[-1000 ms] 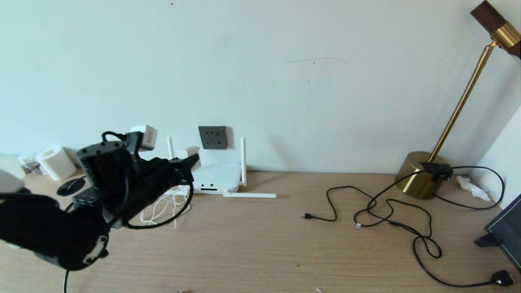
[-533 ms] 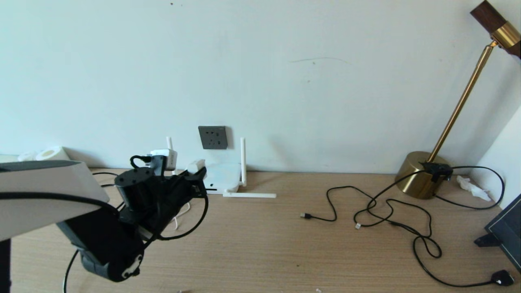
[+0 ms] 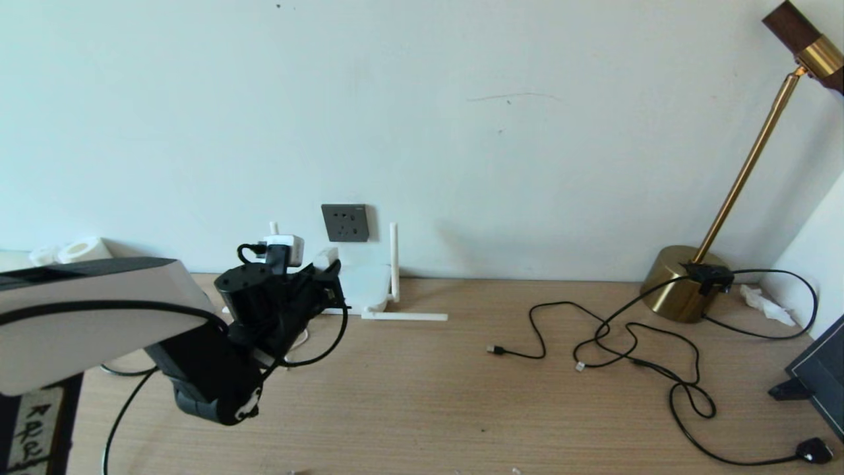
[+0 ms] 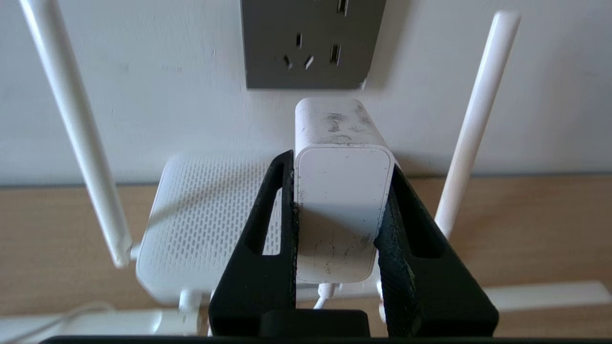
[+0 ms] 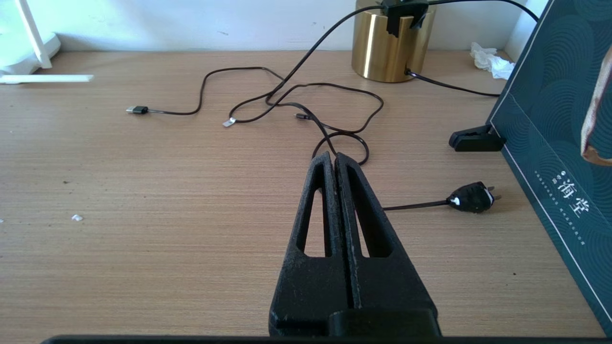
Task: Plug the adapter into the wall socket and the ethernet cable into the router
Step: Align plug and socket
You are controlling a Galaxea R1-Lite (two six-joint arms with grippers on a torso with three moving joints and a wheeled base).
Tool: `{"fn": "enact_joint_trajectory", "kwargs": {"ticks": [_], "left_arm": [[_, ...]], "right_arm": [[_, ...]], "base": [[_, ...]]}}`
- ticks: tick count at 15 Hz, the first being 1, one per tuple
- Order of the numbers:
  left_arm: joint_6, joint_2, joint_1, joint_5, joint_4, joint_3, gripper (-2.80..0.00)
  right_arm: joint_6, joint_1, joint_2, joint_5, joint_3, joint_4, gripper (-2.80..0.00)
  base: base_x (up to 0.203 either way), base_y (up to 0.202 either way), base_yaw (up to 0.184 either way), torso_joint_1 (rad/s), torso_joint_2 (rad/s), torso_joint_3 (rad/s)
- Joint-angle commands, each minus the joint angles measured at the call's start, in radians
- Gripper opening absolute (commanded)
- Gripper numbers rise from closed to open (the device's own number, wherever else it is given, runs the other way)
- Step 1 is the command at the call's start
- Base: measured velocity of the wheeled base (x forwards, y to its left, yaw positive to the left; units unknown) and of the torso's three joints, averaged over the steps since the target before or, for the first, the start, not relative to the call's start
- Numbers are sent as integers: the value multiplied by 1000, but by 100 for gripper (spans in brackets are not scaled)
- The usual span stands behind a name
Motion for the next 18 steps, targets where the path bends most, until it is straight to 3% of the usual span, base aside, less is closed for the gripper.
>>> {"fn": "enact_joint_trajectory", "kwargs": {"ticks": [1,4,13,18], "left_arm": [[0,47,0,8,-8,-64,-280],[0,72,-3,23,-8,-143,-280],[-9,91,-5,13,-8,-180,-280],[-9,121,6,11,-8,-256,-280]], "right_arm": [[1,0,0,0,0,0,-280],[1,0,0,0,0,-1,-280],[1,0,0,0,0,-1,-280],[1,0,0,0,0,-1,-280]], "base": [[0,0,0,0,0,0],[0,0,0,0,0,0],[0,0,0,0,0,0],[0,0,0,0,0,0]]}}
